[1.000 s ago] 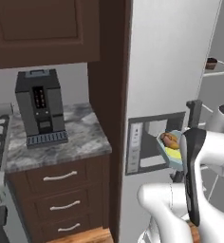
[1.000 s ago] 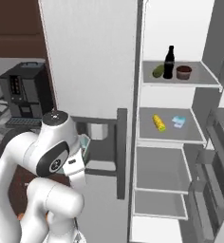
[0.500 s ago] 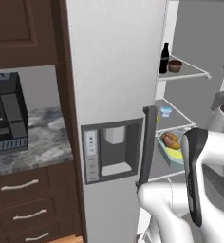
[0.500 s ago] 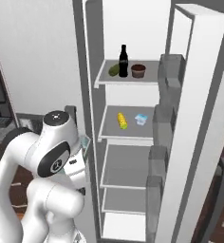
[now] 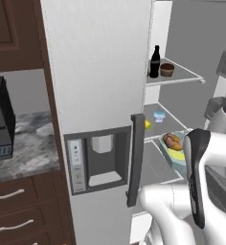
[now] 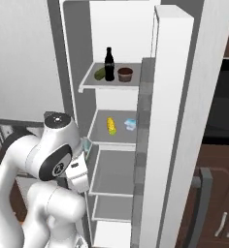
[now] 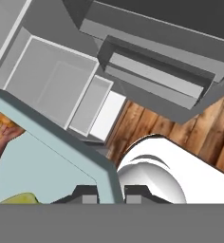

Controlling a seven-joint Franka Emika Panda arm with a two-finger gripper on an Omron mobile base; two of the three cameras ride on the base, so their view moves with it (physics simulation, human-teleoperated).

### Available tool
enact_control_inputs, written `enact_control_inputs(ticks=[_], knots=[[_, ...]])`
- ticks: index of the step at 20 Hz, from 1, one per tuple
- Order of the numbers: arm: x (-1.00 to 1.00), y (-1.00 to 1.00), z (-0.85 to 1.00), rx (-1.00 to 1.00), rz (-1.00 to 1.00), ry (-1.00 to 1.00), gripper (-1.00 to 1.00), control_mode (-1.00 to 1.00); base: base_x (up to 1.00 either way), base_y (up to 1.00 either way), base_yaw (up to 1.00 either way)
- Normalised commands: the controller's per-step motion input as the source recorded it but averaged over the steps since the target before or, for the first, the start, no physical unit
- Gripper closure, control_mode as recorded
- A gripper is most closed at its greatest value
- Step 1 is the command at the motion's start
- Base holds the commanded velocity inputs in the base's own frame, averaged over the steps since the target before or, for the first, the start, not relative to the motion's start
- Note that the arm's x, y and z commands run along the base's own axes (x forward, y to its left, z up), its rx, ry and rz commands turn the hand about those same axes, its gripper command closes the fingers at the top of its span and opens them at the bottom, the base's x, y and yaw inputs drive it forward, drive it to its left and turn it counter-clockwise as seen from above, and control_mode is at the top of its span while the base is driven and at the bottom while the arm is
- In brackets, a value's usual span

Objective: Place the tupperware on the top shelf of the fridge. Make space for the tupperware among the existing items by rearranging them on the shelves if needed. Close the fridge door when finished.

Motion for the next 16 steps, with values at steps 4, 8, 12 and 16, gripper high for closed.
enact_control_inputs(ticks=[4, 8, 12, 16], knots=[[0.00, 0.00, 0.00, 0.00, 0.00, 0.00, 1.00, 1.00, 0.33, -0.11, 0.02], [0.00, 0.00, 0.00, 0.00, 0.00, 0.00, 1.00, 1.00, 0.39, -0.32, 0.00], [0.00, 0.00, 0.00, 0.00, 0.00, 0.00, 1.00, 1.00, 0.49, -0.44, 0.00], [0.00, 0.00, 0.00, 0.00, 0.00, 0.00, 1.00, 1.00, 0.40, -0.31, 0.00]])
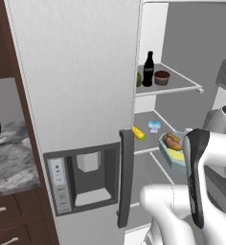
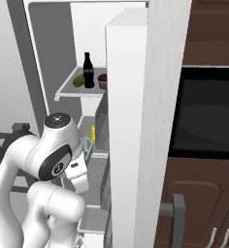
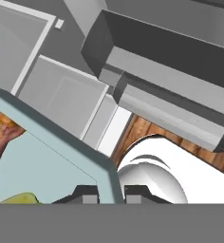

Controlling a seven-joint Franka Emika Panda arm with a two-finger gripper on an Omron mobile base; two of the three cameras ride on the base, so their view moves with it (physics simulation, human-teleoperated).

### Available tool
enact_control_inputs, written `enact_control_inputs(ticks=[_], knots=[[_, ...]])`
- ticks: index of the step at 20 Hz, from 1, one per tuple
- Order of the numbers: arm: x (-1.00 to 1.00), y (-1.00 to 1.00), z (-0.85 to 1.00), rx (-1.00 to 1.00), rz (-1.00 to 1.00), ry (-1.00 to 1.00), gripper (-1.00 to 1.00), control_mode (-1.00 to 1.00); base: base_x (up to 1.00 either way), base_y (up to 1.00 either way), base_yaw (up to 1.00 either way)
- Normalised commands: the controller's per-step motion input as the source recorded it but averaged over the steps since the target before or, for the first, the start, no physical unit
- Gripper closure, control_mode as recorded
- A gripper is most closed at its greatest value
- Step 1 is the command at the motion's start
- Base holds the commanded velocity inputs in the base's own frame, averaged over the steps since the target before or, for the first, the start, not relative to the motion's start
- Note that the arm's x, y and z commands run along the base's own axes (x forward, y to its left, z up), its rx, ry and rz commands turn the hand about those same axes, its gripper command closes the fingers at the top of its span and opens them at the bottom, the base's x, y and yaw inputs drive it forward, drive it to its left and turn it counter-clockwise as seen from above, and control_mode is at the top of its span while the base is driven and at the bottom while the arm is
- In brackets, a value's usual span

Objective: Place the tupperware on the top shelf of the fridge. Make space for the tupperware among the existing items by rearranging them on the shelves if needed. Close the fridge door when finished.

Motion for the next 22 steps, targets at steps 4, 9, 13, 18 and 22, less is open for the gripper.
enact_control_inputs(ticks=[4, 9, 13, 18, 22], knots=[[0.00, 0.00, 0.00, 0.00, 0.00, 0.00, 1.00, 1.00, 0.26, -0.25, 0.00], [0.00, 0.00, 0.00, 0.00, 0.00, 0.00, 1.00, 1.00, 0.27, -0.37, 0.00], [0.01, -0.05, 0.16, -0.01, 0.00, -0.05, 1.00, -1.00, 0.11, -0.15, 0.00], [0.08, 0.05, 0.55, -0.18, 0.00, -0.06, 1.00, -1.00, 0.00, 0.00, 0.00], [0.06, 0.02, 0.66, -0.20, 0.00, -0.08, 1.00, -1.00, 0.00, 0.00, 0.00]])
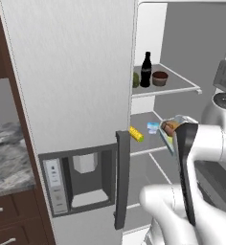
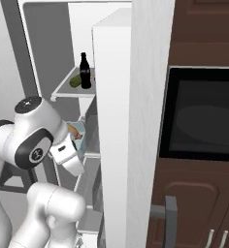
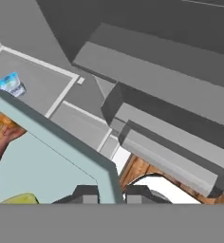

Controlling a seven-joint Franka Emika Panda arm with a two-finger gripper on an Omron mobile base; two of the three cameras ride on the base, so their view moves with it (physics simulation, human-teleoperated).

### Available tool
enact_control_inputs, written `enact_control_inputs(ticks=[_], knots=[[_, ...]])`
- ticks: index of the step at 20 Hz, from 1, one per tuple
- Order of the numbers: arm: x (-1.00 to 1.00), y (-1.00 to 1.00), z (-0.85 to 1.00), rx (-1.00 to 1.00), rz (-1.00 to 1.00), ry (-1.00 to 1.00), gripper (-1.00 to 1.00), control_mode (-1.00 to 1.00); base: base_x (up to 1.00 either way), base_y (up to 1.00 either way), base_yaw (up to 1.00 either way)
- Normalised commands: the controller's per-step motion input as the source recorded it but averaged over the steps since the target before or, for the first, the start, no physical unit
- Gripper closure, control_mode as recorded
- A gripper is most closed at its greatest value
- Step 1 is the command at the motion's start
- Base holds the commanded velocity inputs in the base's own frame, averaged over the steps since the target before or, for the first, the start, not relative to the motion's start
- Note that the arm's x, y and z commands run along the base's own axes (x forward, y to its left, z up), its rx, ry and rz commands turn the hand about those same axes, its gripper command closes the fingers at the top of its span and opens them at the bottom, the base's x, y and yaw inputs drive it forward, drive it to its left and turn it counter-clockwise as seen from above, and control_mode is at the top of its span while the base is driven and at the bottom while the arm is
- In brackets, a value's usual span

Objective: Place the tupperware on the top shelf of the fridge. Make space for the tupperware among the existing items by rearranging them on the shelves if needed. Close the fridge door when finished.

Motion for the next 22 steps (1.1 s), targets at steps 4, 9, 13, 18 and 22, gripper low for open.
enact_control_inputs(ticks=[4, 9, 13, 18, 22], knots=[[0.01, 0.01, 0.64, -0.11, -0.05, -0.15, 1.00, -1.00, 0.00, 0.00, 0.00], [-0.10, 0.00, 0.45, 0.02, -0.03, -0.19, 1.00, -1.00, 0.00, 0.00, 0.00], [0.00, 0.00, 0.30, 0.00, 0.00, -0.13, 1.00, -1.00, 0.00, 0.00, 0.00], [0.00, 0.00, 0.35, 0.00, -0.03, -0.13, 1.00, -1.00, 0.00, 0.00, 0.00], [0.26, -0.12, 0.24, 0.02, -0.03, -0.07, 1.00, -1.00, 0.00, 0.00, 0.00]])
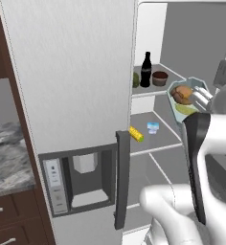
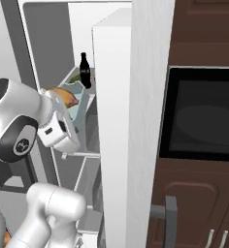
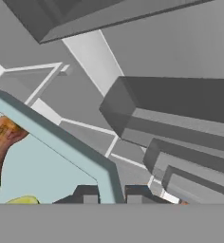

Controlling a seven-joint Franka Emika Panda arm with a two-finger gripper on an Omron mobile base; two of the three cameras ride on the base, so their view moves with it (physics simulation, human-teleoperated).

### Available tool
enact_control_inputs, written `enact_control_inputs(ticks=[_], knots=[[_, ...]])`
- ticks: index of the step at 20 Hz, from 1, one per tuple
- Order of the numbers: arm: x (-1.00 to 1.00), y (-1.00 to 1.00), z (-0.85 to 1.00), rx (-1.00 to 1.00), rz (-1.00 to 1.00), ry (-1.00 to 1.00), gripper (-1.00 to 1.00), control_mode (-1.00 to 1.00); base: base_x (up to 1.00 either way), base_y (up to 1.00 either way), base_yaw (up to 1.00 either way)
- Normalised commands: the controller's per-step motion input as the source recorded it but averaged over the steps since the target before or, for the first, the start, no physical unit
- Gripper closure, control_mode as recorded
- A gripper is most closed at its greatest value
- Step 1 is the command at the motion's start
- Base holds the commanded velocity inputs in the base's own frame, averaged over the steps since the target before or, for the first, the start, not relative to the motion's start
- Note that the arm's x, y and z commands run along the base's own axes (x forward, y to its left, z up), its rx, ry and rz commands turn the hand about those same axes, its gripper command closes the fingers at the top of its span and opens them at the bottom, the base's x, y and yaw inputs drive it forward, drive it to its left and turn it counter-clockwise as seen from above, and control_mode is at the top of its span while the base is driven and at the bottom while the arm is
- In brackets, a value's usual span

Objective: Place the tupperware on the top shelf of the fridge. Make space for the tupperware among the existing items by rearranging them on the shelves if needed. Close the fridge door when finished.

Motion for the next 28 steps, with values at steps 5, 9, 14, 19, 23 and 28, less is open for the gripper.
enact_control_inputs(ticks=[5, 9, 14, 19, 23, 28], knots=[[0.52, -0.30, 0.05, 0.04, -0.03, 0.04, 1.00, -1.00, 0.00, 0.00, 0.00], [0.50, -0.01, 0.01, 0.02, -0.07, 0.04, 1.00, -1.00, 0.00, 0.00, 0.00], [0.32, -0.08, 0.01, 0.05, -0.05, 0.10, 1.00, -1.00, 0.00, 0.00, 0.00], [0.29, -0.01, 0.00, 0.05, -0.01, 0.13, 1.00, -1.00, 0.00, 0.00, 0.00], [0.36, -0.06, 0.00, 0.02, 0.00, 0.17, 1.00, -1.00, 0.00, 0.00, 0.00], [0.26, -0.09, -0.03, 0.03, -0.01, 0.13, 1.00, -1.00, 0.00, 0.00, 0.00]])
